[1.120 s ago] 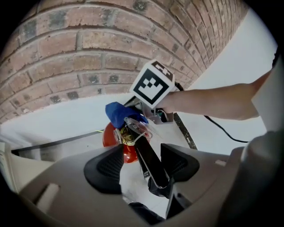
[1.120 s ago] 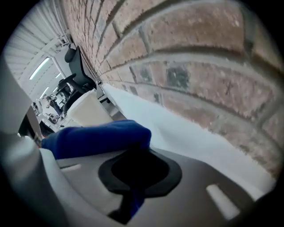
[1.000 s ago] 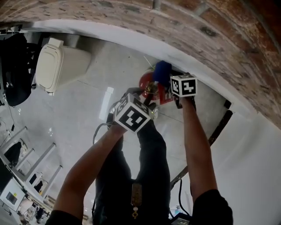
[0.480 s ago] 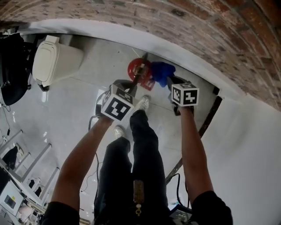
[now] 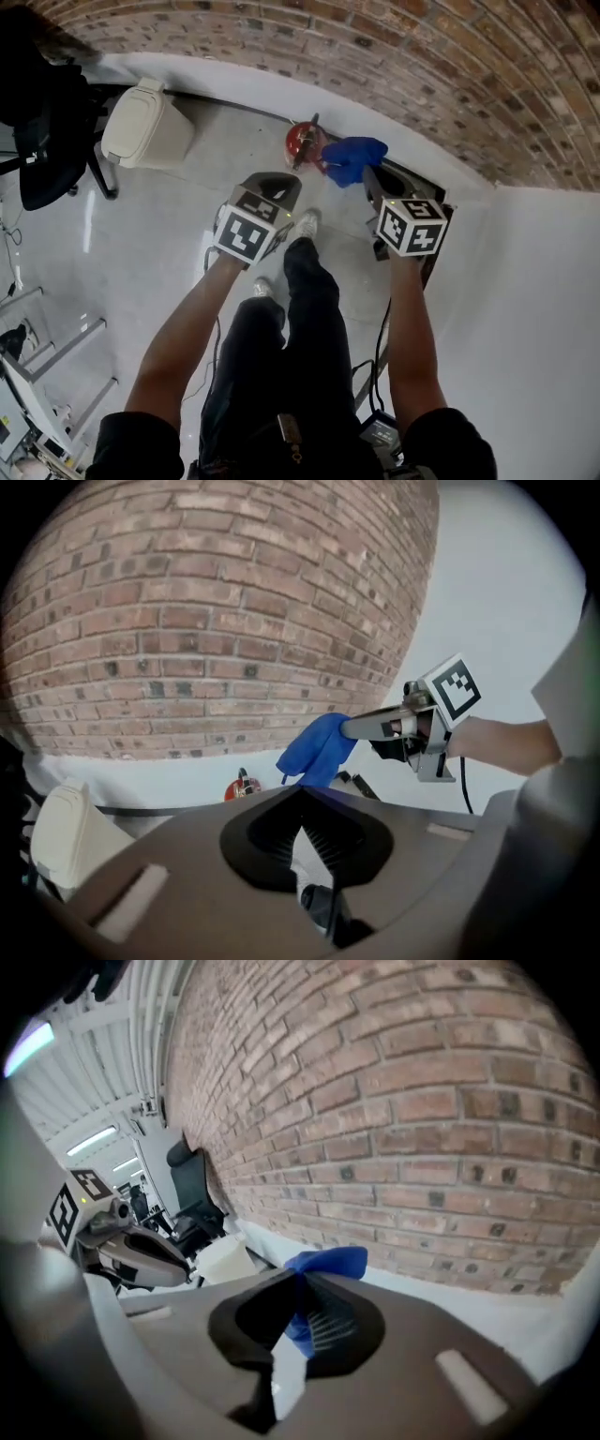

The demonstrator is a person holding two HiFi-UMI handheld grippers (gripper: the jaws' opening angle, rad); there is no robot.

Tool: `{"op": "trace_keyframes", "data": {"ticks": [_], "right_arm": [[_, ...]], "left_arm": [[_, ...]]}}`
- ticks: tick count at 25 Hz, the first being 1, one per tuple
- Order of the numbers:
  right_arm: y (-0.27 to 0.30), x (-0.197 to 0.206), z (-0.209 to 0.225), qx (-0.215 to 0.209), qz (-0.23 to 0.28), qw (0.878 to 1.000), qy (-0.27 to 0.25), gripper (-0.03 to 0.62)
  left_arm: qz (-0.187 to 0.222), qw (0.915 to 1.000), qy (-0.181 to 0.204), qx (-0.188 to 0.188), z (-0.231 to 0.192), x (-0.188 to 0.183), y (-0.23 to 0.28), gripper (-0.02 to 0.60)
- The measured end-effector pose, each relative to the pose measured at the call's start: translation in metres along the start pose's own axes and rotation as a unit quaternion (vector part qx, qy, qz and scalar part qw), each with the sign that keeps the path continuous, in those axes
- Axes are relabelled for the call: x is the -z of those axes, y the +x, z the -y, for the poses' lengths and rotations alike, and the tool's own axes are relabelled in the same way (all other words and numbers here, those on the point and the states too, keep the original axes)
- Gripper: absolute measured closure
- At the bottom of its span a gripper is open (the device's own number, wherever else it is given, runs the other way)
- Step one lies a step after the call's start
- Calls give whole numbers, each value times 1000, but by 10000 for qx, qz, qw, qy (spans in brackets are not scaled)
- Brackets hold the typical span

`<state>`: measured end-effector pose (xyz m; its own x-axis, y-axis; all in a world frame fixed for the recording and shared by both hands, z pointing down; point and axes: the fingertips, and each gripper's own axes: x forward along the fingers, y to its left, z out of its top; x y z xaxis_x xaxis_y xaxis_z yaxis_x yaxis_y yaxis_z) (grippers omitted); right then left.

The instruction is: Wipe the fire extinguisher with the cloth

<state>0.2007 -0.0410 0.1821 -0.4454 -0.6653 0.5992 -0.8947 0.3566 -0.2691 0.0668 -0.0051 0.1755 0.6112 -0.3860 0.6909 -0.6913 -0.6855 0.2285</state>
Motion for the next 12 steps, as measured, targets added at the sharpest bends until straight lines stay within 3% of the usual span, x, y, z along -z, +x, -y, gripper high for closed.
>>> {"op": "trace_keyframes", "data": {"ticks": [3,12], "right_arm": [[-52,-30,-50,-160,570,9982,-103,576],[-203,-108,-165,-442,1762,9822,-473,576]], "left_arm": [[441,9990,13,47,29,-13,-54,574],[1591,9845,717,156,121,-86,-196,574]]}}
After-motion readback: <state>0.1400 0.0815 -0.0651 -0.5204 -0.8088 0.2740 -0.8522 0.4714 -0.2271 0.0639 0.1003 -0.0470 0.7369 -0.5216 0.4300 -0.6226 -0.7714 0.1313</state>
